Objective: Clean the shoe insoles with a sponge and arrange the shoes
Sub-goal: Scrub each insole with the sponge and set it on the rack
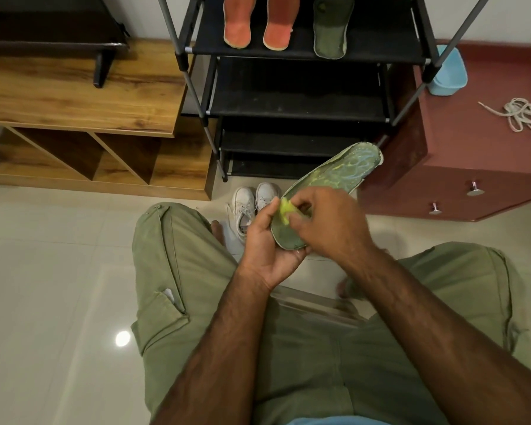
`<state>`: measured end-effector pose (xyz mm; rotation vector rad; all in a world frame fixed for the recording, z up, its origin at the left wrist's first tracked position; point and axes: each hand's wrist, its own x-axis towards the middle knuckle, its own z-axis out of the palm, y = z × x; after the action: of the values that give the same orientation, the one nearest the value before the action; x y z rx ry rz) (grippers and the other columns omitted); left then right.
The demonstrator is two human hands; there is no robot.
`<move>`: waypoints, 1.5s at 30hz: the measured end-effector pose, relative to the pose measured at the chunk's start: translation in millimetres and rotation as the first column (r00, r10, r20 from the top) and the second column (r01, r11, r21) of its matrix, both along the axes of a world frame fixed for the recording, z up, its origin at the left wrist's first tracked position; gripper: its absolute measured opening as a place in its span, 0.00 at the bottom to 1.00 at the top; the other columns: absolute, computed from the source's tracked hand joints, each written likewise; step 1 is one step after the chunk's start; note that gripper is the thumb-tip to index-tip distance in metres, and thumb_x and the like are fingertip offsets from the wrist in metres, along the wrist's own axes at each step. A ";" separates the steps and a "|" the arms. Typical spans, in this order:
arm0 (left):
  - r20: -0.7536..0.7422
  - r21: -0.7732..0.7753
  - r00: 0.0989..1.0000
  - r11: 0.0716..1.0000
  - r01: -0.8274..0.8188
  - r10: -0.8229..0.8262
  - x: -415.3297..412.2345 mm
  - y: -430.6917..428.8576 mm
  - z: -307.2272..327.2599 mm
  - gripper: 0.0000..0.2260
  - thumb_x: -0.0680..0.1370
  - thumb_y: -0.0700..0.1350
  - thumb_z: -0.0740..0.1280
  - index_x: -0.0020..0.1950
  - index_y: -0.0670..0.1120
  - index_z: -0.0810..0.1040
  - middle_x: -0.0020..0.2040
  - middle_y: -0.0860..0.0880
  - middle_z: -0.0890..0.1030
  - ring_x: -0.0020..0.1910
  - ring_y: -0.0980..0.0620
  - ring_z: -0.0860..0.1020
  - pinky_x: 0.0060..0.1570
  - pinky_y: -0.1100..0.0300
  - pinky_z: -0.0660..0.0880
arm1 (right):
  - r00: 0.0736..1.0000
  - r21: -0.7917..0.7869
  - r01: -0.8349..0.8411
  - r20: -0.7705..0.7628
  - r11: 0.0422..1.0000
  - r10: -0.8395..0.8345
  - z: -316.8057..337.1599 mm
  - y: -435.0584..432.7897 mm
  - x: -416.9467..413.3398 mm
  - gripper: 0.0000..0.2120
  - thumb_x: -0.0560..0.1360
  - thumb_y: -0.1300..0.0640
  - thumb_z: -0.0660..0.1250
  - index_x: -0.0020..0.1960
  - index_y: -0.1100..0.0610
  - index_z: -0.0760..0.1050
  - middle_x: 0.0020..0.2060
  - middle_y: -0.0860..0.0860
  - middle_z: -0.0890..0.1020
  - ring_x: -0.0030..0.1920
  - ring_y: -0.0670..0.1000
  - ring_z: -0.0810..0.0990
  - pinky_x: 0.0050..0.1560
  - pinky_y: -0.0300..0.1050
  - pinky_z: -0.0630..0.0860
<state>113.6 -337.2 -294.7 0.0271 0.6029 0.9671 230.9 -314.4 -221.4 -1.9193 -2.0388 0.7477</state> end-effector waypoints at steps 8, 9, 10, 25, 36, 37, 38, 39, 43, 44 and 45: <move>-0.010 0.009 0.999 0.999 -0.038 0.038 -0.4 1.0 5.9 0.19 0.81 0.49 0.62 0.63 0.38 0.80 0.62 0.38 0.80 0.62 0.42 0.79 0.65 0.47 0.73 | 0.999 0.035 0.036 0.039 0.999 -0.038 -2.2 -2.7 12.0 0.08 0.76 0.45 0.73 0.53 0.45 0.82 0.42 0.41 0.84 0.41 0.45 0.81 0.44 0.45 0.79; 0.000 0.006 0.998 0.998 -0.057 0.057 -1.2 0.4 6.3 0.18 0.80 0.48 0.62 0.60 0.37 0.81 0.60 0.39 0.81 0.60 0.43 0.80 0.65 0.48 0.74 | 1.000 -0.005 -0.023 0.018 1.000 0.023 -2.5 -8.7 9.7 0.07 0.76 0.46 0.73 0.52 0.45 0.82 0.42 0.41 0.84 0.41 0.44 0.81 0.44 0.45 0.80; 0.013 0.012 0.997 0.997 -0.075 0.075 -1.5 0.5 6.6 0.18 0.80 0.48 0.62 0.59 0.37 0.82 0.58 0.39 0.82 0.59 0.43 0.81 0.65 0.49 0.74 | 0.998 -0.040 -0.070 -0.007 0.997 0.069 -3.3 -15.0 8.5 0.07 0.75 0.46 0.73 0.52 0.44 0.82 0.42 0.41 0.84 0.42 0.43 0.81 0.44 0.46 0.80; 0.005 0.123 0.993 0.985 -0.121 0.121 -6.0 2.8 7.2 0.30 0.82 0.57 0.59 0.77 0.37 0.69 0.78 0.32 0.64 0.79 0.33 0.61 0.78 0.35 0.54 | 0.753 -0.114 0.390 -0.532 0.914 -0.388 -21.1 -8.3 23.3 0.04 0.71 0.55 0.80 0.46 0.51 0.87 0.39 0.44 0.88 0.42 0.46 0.87 0.49 0.54 0.85; -0.292 0.205 0.916 0.954 -0.221 0.275 2.3 8.9 12.7 0.23 0.84 0.47 0.63 0.75 0.35 0.68 0.66 0.37 0.77 0.60 0.43 0.78 0.51 0.56 0.79 | 0.702 -0.176 0.462 -0.526 0.869 -0.480 -8.0 -6.5 10.8 0.05 0.71 0.49 0.80 0.42 0.48 0.85 0.36 0.43 0.86 0.40 0.46 0.86 0.48 0.55 0.84; -0.307 0.170 0.908 0.955 -0.243 0.285 1.1 9.8 12.0 0.22 0.84 0.49 0.61 0.74 0.37 0.71 0.64 0.39 0.79 0.57 0.46 0.80 0.47 0.57 0.79 | 0.780 -0.107 0.445 -0.442 0.889 -0.443 -4.6 -5.5 14.7 0.05 0.72 0.47 0.78 0.43 0.47 0.85 0.35 0.42 0.86 0.39 0.44 0.85 0.47 0.53 0.84; -0.312 0.138 0.904 0.955 -0.263 0.294 -0.2 10.1 11.3 0.20 0.85 0.50 0.60 0.71 0.39 0.74 0.61 0.41 0.82 0.54 0.47 0.81 0.45 0.57 0.78 | 0.851 -0.023 0.423 -0.334 0.906 -0.406 0.6 -3.6 18.1 0.05 0.73 0.46 0.77 0.44 0.46 0.84 0.35 0.40 0.84 0.39 0.42 0.84 0.45 0.50 0.83; -0.305 0.115 0.904 0.953 -0.279 0.301 -1.1 10.4 10.9 0.17 0.85 0.50 0.59 0.68 0.41 0.76 0.58 0.43 0.83 0.52 0.48 0.81 0.45 0.56 0.77 | 0.901 0.062 0.394 -0.224 0.917 -0.372 6.5 -0.7 21.6 0.05 0.74 0.45 0.76 0.45 0.45 0.84 0.35 0.39 0.83 0.41 0.42 0.82 0.45 0.48 0.81; -0.296 0.101 0.906 0.953 -0.286 0.303 -2.4 11.7 8.8 0.14 0.86 0.49 0.57 0.63 0.44 0.78 0.54 0.44 0.85 0.50 0.48 0.82 0.46 0.54 0.78 | 0.979 0.265 0.178 0.048 0.948 -0.197 21.5 17.8 34.9 0.07 0.74 0.42 0.75 0.50 0.42 0.84 0.38 0.37 0.80 0.55 0.48 0.74 0.55 0.52 0.73; -0.303 0.102 0.907 0.956 -0.276 0.294 -2.0 12.0 8.8 0.15 0.86 0.49 0.57 0.63 0.43 0.78 0.53 0.44 0.84 0.48 0.48 0.82 0.42 0.56 0.78 | 0.988 0.241 0.124 0.059 0.962 -0.142 23.5 22.6 36.7 0.07 0.74 0.43 0.75 0.50 0.42 0.84 0.38 0.37 0.80 0.55 0.47 0.75 0.57 0.53 0.73; -0.307 0.102 0.907 0.958 -0.269 0.288 -1.6 12.2 9.1 0.15 0.86 0.50 0.56 0.62 0.43 0.78 0.52 0.44 0.84 0.46 0.49 0.81 0.39 0.57 0.77 | 0.995 0.180 0.089 0.021 0.980 -0.094 24.5 26.9 37.9 0.06 0.73 0.44 0.76 0.49 0.43 0.85 0.38 0.38 0.82 0.53 0.45 0.78 0.57 0.53 0.75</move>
<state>112.0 -325.1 -285.6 0.1552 0.8949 1.2718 268.8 -287.5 -196.8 -1.9166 -1.9463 0.4996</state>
